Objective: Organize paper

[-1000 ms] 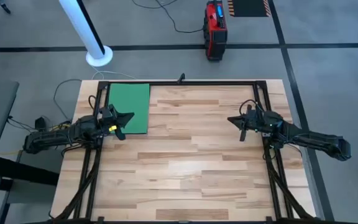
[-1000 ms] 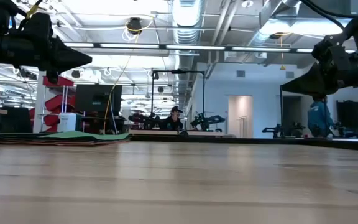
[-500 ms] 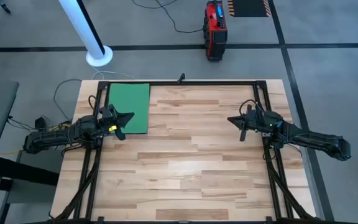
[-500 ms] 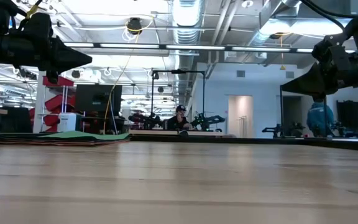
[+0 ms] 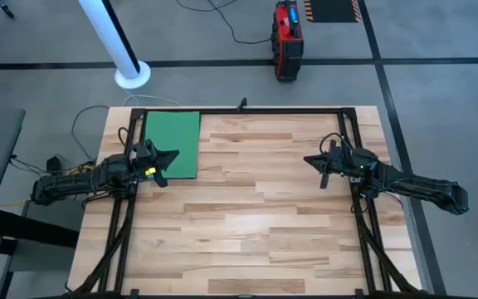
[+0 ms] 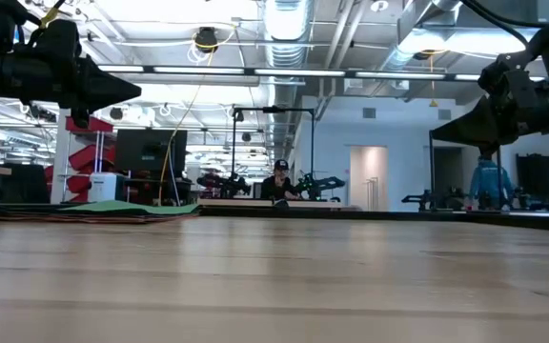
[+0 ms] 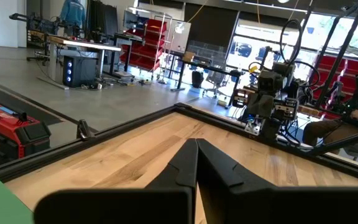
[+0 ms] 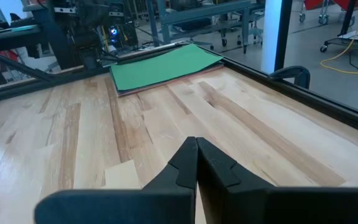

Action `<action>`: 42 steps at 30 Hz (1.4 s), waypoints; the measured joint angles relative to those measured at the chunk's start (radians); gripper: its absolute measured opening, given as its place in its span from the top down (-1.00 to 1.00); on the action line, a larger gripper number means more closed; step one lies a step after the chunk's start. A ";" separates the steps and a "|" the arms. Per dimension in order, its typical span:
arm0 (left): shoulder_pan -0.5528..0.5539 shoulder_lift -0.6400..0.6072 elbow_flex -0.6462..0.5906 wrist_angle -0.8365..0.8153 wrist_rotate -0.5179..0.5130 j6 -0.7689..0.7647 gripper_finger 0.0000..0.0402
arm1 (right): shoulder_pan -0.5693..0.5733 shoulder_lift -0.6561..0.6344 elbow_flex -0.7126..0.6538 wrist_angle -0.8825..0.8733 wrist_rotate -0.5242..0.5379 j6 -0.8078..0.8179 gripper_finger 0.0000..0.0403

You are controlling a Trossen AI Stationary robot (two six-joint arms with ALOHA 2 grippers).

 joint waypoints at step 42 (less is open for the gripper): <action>0.000 0.000 0.000 0.022 -0.002 0.171 1.00 | 0.000 0.000 0.000 0.000 0.000 0.000 1.00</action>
